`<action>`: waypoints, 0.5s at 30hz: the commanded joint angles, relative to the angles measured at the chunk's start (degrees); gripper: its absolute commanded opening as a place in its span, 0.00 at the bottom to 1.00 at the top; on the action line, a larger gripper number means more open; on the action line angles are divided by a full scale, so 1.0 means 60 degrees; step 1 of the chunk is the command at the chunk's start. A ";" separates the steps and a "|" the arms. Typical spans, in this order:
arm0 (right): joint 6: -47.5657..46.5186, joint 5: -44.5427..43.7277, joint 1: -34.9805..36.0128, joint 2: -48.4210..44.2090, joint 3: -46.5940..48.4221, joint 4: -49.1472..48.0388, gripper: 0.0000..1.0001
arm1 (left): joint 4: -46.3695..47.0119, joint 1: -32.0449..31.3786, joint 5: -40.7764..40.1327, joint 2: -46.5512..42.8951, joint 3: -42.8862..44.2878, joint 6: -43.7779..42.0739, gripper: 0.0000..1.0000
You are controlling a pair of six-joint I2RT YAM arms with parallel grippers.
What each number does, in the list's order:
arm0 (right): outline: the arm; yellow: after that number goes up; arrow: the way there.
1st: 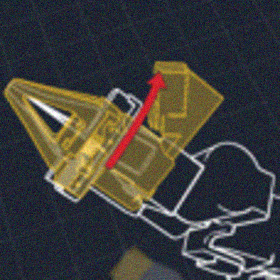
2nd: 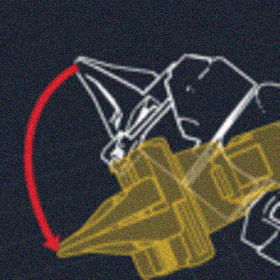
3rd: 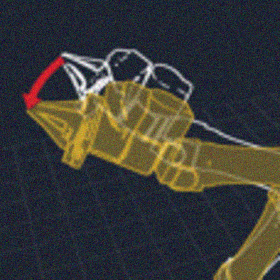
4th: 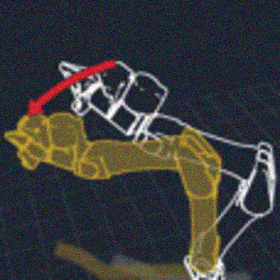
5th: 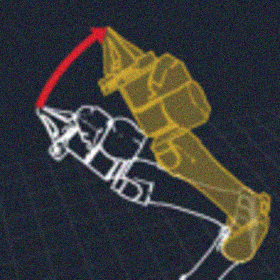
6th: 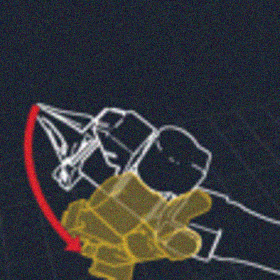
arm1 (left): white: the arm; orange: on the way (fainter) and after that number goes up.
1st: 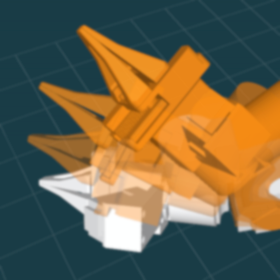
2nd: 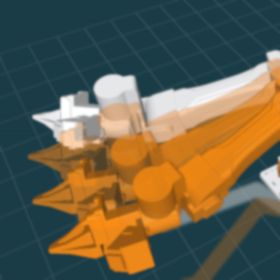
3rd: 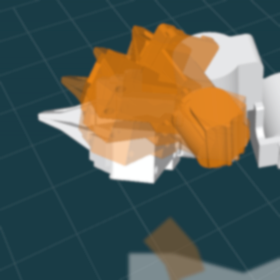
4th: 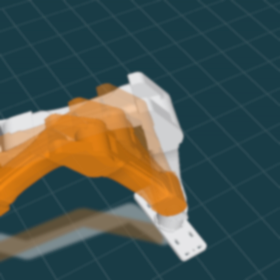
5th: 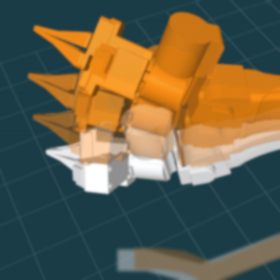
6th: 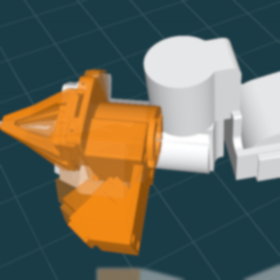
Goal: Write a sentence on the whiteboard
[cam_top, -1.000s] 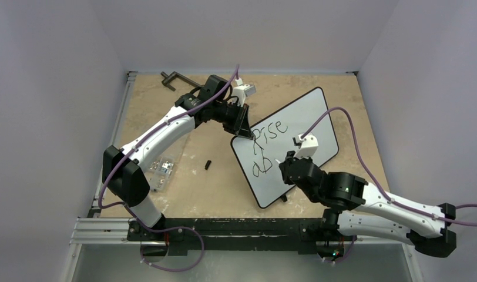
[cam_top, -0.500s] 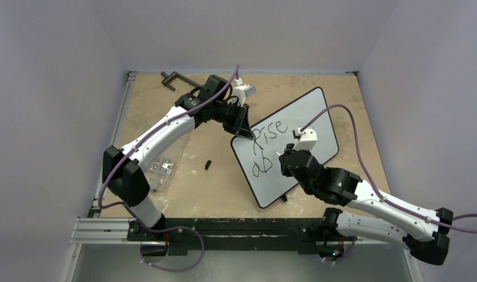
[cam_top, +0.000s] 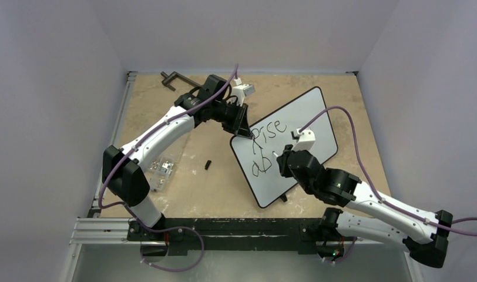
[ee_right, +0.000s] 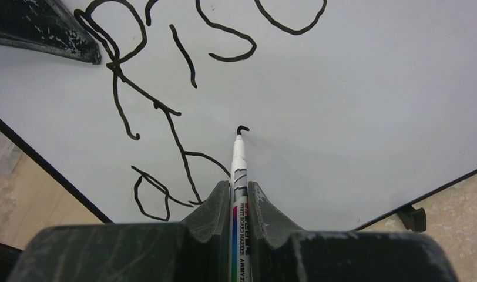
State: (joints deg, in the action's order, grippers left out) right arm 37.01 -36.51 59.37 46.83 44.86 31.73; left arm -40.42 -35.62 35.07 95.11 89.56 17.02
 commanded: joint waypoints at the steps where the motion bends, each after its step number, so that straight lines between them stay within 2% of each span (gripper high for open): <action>1: 0.0185 0.0832 -0.0008 -0.0115 -0.0412 -0.0201 0.00 | 0.0545 0.0066 -0.0465 -0.0311 0.0187 -0.0200 0.00; 8: 0.0702 0.1369 -0.0008 -0.0443 -0.0810 0.0135 0.00 | 0.0527 0.0069 -0.0516 -0.0319 0.0207 -0.0228 0.00; 15: 0.1591 0.0674 -0.0007 0.0053 -0.0425 0.1155 0.00 | 0.0520 0.0068 -0.0528 -0.0300 0.0205 -0.0229 0.00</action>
State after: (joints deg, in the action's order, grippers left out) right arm 42.06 -32.08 59.33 44.16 41.50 33.65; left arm -40.56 -35.31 35.03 95.11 89.56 16.75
